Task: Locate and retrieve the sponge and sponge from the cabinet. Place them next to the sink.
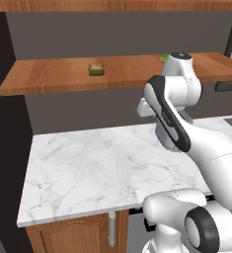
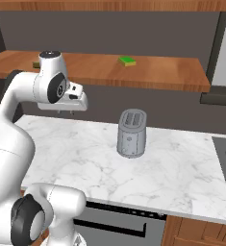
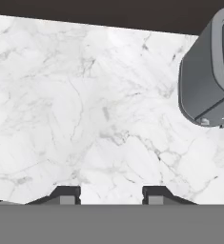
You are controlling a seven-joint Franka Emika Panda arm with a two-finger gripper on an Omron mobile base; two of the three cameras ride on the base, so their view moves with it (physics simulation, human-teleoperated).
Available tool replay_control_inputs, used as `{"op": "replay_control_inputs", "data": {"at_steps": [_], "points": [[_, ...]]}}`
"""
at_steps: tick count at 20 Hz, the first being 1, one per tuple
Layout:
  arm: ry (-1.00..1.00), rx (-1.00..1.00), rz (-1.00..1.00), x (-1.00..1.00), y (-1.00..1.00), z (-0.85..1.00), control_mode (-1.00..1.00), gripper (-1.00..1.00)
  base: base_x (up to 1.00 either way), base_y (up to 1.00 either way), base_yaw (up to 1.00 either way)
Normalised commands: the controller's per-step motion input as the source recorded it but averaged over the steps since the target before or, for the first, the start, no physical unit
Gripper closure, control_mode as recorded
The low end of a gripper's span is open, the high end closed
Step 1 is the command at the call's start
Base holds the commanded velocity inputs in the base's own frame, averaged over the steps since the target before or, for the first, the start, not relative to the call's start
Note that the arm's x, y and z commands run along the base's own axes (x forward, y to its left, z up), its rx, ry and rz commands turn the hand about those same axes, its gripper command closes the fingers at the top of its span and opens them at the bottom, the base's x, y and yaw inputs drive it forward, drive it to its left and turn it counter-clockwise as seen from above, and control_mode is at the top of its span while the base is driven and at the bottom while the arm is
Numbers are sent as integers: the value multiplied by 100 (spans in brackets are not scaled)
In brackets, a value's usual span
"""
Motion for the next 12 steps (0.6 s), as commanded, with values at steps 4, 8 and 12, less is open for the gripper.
{"op": "replay_control_inputs", "data": {"at_steps": [4,8,12], "points": [[0,0,0,-11,0,0,-100,-100,0,0,0],[-1,0,0,-29,2,1,-100,-100,0,0,0],[-3,0,0,-38,10,10,-100,-100,0,0,0]]}}
